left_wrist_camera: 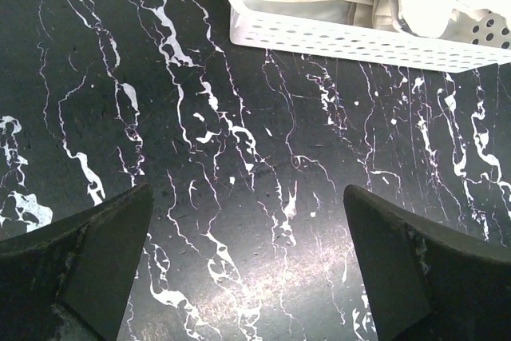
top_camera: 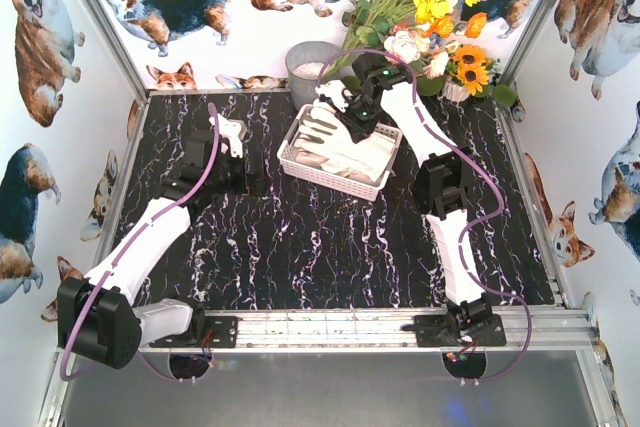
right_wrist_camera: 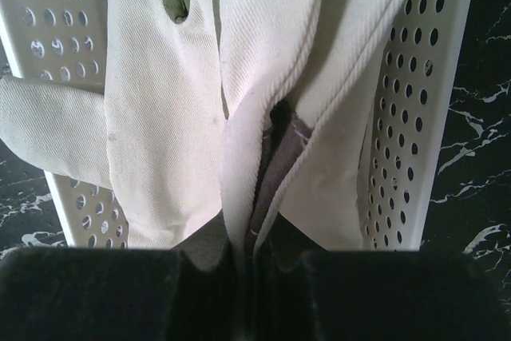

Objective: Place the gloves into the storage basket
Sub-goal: Place the glove in the bin.

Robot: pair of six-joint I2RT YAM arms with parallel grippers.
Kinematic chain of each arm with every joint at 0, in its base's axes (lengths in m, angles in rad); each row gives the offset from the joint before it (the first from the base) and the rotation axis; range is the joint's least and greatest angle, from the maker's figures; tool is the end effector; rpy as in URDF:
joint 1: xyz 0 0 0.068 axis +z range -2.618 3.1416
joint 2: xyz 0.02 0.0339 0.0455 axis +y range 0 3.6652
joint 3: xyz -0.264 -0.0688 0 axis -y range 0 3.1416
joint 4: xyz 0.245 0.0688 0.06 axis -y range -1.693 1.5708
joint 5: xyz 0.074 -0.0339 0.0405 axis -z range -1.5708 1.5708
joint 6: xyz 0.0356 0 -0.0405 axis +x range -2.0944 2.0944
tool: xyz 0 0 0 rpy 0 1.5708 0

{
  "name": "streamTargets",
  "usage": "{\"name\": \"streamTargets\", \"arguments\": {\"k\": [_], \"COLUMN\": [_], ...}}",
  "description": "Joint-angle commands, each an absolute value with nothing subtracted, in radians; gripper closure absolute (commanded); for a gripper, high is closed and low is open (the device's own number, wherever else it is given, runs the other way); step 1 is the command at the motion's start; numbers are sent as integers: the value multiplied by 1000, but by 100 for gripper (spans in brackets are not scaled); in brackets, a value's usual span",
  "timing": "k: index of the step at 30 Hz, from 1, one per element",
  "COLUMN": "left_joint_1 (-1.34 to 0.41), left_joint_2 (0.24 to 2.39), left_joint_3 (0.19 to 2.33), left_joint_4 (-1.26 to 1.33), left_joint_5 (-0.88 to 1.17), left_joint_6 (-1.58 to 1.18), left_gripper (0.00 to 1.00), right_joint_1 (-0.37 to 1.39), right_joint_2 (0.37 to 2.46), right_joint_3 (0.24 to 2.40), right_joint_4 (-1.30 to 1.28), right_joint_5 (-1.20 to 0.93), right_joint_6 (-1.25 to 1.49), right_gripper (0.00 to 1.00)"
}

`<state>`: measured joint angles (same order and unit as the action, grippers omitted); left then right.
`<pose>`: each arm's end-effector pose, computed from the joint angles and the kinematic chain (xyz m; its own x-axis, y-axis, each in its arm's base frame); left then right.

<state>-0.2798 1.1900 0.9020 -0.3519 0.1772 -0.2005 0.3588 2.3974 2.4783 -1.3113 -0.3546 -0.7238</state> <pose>0.2494 -0.0782 0.2814 -0.6436 -0.0190 -0.7651 0.2853 0.9217 -0.2629 0.4539 0.1834 0.2707 -0.3714 -0.8026 -0.4669 -0.9126 0.4082 0.0241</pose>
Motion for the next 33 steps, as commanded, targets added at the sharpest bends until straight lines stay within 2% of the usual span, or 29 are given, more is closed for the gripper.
{"name": "streamTargets", "arguments": {"k": [1,4,7,10,16,17,20,24,26,30,33], "left_joint_1": [-264,-264,-278,-380,-425,-431,-439,-444,-448,-467,-469], "left_joint_2": [1188,1192,1206,1245,1355,1370,1413,1458,1482,1525,1555], "left_joint_3": [896,892,896,930,961,965,976,979,986,1015,1034], "left_joint_4": [-319,-302,-270,-183,2,30,94,161,192,210,221], "left_joint_5": [202,260,318,282,282,280,271,272,278,272,269], "left_joint_6": [-184,-180,-221,-297,-422,-434,-468,-508,-522,-525,-527], "left_gripper": [0,1,9,10,14,14,15,16,17,19,20], "right_joint_1": [354,354,354,354,354,354,354,354,354,354,354], "right_joint_2": [2427,2444,2458,2487,2511,2510,2495,2460,2440,2414,2415], "right_joint_3": [2530,2530,2530,2533,2524,2523,2525,2519,2509,2486,2474], "right_joint_4": [-1299,-1292,-1271,-1238,-1176,-1166,-1144,-1109,-1091,-1058,-1041], "right_joint_5": [-301,-302,-301,-285,-232,-229,-231,-252,-265,-273,-265], "right_joint_6": [-761,-765,-765,-757,-724,-711,-683,-651,-641,-633,-627], "right_gripper": [100,100,100,100,100,98,80,68,56,56,63]}}
